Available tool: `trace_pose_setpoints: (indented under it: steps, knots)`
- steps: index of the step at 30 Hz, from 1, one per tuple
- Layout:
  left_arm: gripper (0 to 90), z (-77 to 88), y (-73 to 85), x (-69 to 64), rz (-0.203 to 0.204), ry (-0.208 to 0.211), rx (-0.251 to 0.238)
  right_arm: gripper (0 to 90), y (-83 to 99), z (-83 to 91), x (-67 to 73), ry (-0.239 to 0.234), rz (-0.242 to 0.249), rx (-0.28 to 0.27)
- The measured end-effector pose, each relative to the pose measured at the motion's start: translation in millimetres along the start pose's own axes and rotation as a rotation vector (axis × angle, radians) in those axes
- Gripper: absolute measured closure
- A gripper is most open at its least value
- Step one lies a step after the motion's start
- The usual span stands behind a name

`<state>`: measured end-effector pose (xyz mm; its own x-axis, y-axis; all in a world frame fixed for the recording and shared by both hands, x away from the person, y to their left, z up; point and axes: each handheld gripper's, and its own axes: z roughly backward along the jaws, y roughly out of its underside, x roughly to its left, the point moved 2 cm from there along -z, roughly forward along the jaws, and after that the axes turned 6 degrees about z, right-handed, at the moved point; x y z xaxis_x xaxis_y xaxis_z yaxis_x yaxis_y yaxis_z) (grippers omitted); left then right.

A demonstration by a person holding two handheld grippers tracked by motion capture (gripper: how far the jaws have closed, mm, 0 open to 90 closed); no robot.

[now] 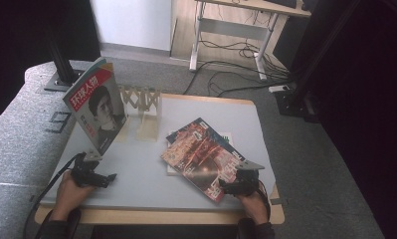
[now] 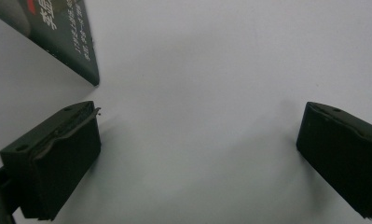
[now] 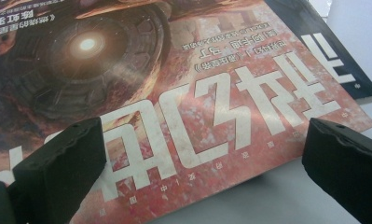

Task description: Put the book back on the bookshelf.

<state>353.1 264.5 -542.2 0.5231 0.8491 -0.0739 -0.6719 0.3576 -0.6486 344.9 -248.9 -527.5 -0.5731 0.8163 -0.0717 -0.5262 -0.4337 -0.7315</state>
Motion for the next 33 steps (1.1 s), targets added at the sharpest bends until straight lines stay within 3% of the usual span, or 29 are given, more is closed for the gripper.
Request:
trace_pose_setpoints:
  steps: [15,24,33]
  knots:
    - [0.0,0.0,0.0,0.0,0.0,0.0,0.0,0.0,-21.0,-17.4,-17.4,-0.015,0.011,0.009]
    - [0.0,0.0,0.0,0.0,0.0,0.0,0.0,0.0,-40.5,-36.6,-30.4,-0.053,0.009,0.015]
    - [0.0,0.0,0.0,0.0,0.001,0.0,0.0,0.0,-58.3,-55.9,-36.5,-0.053,0.01,0.018]
